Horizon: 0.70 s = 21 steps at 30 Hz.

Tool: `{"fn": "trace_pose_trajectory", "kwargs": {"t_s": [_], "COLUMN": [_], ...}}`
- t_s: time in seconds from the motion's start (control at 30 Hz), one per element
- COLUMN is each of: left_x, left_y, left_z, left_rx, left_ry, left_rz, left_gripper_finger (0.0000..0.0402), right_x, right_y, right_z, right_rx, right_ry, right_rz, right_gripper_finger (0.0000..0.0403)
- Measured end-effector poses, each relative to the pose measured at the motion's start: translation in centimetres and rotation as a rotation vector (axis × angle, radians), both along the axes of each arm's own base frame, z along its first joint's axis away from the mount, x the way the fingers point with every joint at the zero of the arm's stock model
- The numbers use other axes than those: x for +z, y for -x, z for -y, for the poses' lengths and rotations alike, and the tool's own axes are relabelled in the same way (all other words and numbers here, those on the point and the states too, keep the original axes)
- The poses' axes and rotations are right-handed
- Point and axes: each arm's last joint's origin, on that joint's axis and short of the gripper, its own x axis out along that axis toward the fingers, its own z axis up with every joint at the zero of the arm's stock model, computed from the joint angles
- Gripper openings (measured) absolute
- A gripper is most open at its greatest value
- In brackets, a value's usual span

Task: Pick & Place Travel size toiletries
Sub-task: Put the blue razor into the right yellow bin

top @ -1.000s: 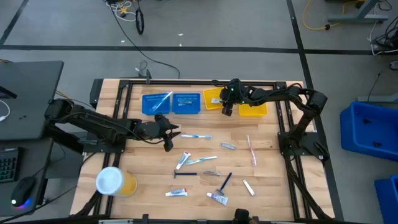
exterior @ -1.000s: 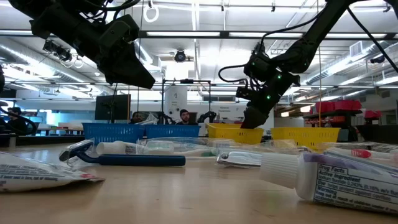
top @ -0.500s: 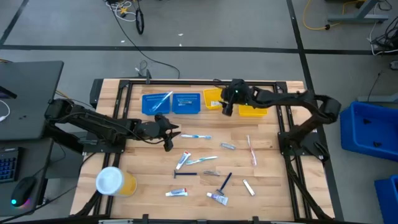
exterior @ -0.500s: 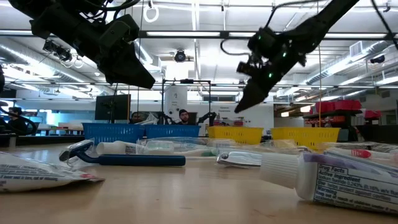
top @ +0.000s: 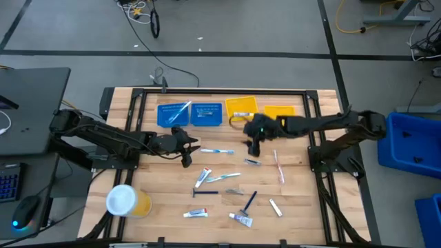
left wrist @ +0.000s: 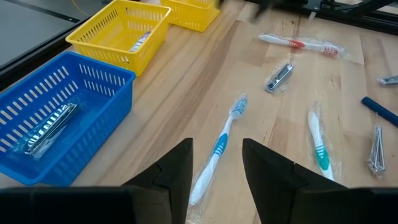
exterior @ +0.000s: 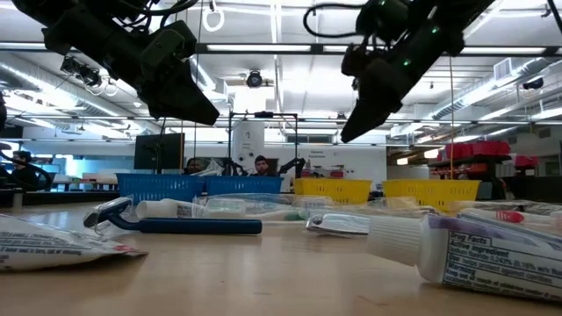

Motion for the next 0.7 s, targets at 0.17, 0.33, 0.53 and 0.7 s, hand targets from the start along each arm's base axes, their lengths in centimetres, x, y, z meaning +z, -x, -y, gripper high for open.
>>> {"fn": "trace_pose_trajectory", "kwargs": {"t_s": [0.17, 0.33, 0.53, 0.7], "left_x": [0.0, 0.0, 0.0, 0.0], "left_y": [0.0, 0.0, 0.0, 0.0], "left_z": [0.0, 0.0, 0.0, 0.0], "left_rx": [-0.001, -0.002, -0.002, -0.003], "left_ry": [0.001, 0.001, 0.001, 0.000], "left_rz": [0.000, 0.000, 0.000, -0.001], "left_gripper_finger": [0.0146, 0.0146, 0.0146, 0.0146], "right_x": [-0.2, -0.2, -1.0, -2.6], "right_y": [0.0, 0.3, 1.4, 2.7], "right_z": [-4.2, -7.5, -11.0, -12.9], "right_rx": [0.117, 0.216, 0.422, 0.486], "right_ry": [-0.029, -0.045, -0.083, -0.092], "right_rz": [-0.023, -0.024, -0.058, -0.061], "right_gripper_finger": [0.0248, 0.0274, 0.0285, 0.0274]}}
